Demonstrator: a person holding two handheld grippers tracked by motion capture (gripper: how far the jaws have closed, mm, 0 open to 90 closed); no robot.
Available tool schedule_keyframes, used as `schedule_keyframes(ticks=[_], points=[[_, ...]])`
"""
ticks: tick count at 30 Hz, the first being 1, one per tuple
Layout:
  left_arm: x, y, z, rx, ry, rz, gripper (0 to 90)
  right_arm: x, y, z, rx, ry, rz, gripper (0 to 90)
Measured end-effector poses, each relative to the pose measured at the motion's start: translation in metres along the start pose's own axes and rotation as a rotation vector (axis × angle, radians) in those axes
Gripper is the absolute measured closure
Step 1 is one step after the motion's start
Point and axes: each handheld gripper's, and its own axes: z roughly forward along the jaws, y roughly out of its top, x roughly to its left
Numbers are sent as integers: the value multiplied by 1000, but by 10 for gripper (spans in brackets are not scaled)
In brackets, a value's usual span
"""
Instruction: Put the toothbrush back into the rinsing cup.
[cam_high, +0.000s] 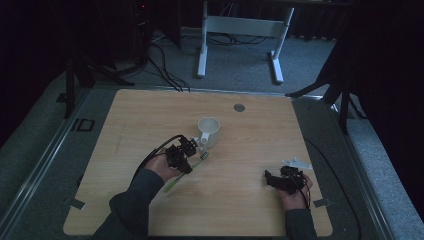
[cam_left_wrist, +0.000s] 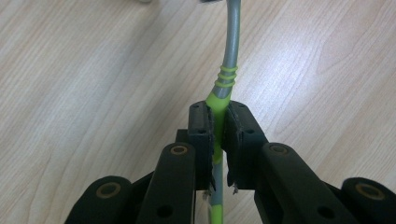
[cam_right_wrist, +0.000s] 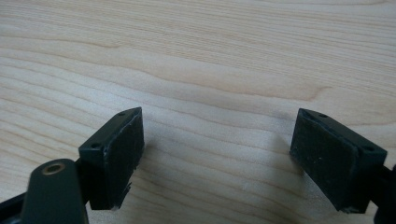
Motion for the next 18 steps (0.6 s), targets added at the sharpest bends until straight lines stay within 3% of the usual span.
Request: schedule_keyframes(ticks=[18], points=[[2,-2,-10,-77,10,-28,814,0,0,0,-2,0,-3,171]])
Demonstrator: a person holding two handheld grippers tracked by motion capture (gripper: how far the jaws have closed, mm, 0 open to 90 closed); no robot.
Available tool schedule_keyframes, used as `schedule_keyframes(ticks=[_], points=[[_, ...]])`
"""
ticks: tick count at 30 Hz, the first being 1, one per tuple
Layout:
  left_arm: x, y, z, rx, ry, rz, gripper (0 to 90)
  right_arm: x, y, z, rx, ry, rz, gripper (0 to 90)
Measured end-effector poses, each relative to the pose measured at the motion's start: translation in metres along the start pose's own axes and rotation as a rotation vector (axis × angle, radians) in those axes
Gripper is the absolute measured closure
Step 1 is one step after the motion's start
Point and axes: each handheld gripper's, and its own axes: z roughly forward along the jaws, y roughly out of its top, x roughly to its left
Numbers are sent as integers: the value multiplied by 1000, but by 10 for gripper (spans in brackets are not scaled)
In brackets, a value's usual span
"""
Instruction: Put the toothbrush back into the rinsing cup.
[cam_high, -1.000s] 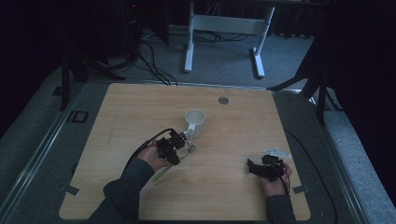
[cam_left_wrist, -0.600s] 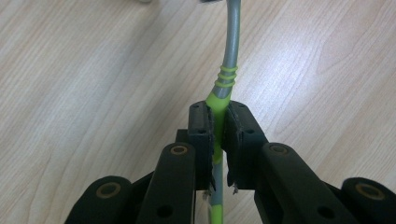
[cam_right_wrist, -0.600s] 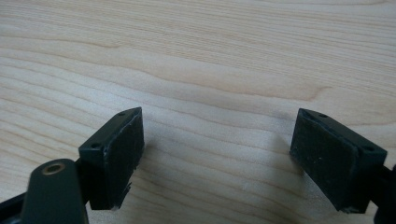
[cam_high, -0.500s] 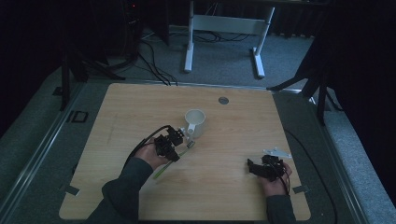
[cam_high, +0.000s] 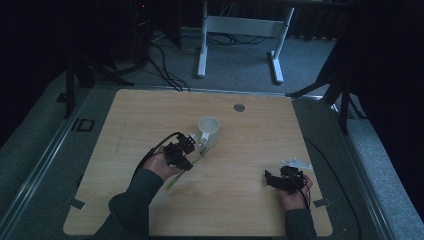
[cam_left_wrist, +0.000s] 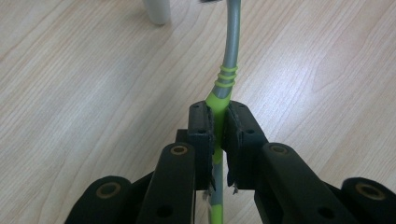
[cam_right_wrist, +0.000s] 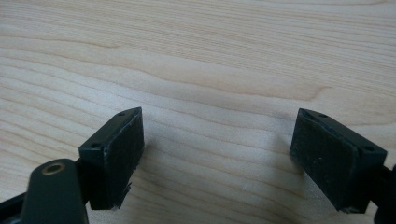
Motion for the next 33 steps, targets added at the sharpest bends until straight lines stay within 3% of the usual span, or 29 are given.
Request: schedule_keyframes(ticks=[16,33], points=[[3,-3,-9,-55,4,-21,814,0,0,0,1,0,2,171],[5,-5,-21,-147,30,-49,815,0,0,0,1,0,0,171]])
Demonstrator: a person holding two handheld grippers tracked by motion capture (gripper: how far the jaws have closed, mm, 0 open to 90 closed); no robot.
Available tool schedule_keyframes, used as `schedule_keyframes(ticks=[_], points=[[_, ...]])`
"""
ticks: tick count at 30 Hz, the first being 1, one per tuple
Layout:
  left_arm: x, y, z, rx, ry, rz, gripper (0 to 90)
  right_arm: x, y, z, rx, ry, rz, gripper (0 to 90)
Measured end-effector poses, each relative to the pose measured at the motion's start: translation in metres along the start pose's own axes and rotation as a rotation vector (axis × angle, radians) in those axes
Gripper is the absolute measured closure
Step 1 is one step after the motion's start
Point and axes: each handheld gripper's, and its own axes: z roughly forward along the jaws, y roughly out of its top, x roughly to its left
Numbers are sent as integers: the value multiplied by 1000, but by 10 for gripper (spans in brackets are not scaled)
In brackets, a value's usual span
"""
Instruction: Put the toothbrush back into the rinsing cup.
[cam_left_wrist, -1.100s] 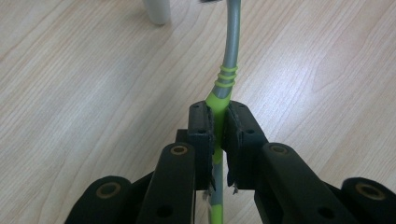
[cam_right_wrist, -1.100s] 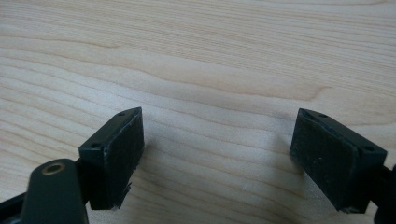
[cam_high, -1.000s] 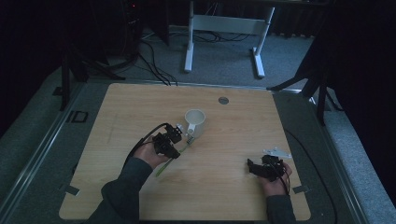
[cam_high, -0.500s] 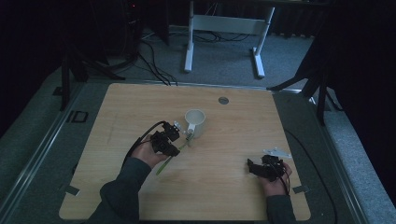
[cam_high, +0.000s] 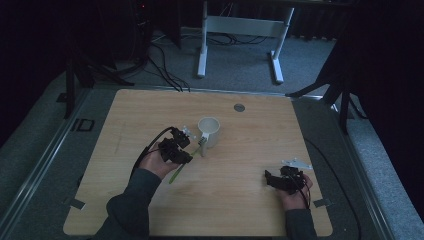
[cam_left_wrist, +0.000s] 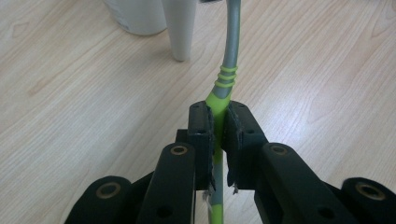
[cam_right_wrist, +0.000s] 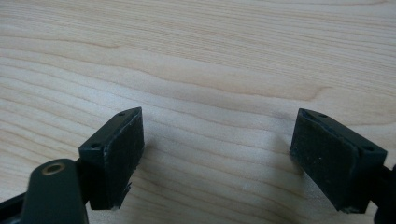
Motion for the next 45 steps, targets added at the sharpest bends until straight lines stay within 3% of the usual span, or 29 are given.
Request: schedule_keyframes(ticks=[14,45], points=[[3,0,-3,-56,3,-27,814,0,0,0,0,0,1,171],[5,1,-11,-160,58,-66,814,0,0,0,1,0,3,171]])
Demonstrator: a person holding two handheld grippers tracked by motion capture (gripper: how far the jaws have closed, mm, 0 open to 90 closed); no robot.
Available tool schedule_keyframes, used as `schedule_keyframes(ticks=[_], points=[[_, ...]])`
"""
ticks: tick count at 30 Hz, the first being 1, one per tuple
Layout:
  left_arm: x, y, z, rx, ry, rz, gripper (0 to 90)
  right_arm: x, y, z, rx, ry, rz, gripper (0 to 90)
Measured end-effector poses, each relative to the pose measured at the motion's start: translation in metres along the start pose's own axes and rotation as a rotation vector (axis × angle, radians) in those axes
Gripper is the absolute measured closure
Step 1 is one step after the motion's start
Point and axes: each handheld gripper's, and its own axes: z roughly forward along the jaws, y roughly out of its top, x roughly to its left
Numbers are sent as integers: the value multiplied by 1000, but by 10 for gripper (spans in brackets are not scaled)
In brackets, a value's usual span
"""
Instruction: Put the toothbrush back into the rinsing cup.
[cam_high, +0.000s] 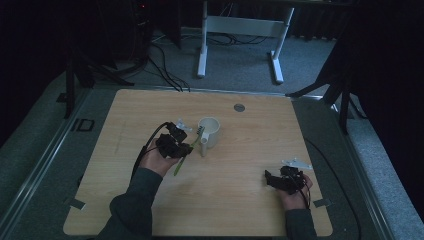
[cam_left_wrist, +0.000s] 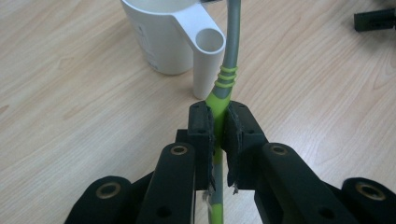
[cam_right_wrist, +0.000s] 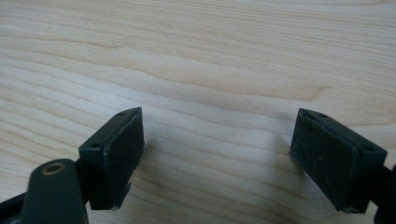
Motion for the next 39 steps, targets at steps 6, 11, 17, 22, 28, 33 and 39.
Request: schedule_keyframes(ticks=[6,11,17,22,28,33,39], points=[[-1,0,-1,-24,21,1,814,0,0,0,-1,0,-1,171],[-1,0,-2,-43,29,-1,814,0,0,0,-1,0,-2,171],[-2,1,-4,-64,39,1,814,0,0,0,0,0,-1,171],[-1,1,-5,-73,46,0,814,0,0,0,0,0,-1,171],[-1,2,-6,-89,56,-7,814,0,0,0,0,0,-1,171],[-1,2,-8,-108,66,-3,814,0,0,0,0,0,-1,171],[-1,2,-13,-138,72,3,814,0,0,0,-1,0,-1,171]])
